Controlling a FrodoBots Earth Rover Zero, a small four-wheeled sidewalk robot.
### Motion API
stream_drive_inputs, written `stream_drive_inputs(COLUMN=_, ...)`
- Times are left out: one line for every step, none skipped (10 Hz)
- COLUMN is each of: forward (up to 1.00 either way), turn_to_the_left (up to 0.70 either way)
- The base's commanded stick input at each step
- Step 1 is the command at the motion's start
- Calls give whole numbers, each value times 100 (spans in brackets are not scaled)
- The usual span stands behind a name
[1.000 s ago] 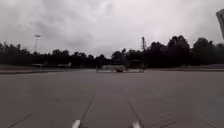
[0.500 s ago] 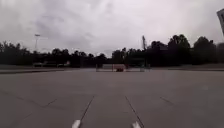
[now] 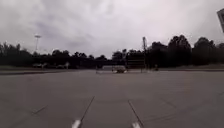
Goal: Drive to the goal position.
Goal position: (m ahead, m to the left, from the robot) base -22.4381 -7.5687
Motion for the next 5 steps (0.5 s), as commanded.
stream_drive_inputs(forward=70, turn_to_the_left=0)
stream_drive_inputs(forward=70, turn_to_the_left=0)
stream_drive_inputs(forward=70, turn_to_the_left=0)
stream_drive_inputs(forward=70, turn_to_the_left=0)
stream_drive_inputs(forward=70, turn_to_the_left=0)
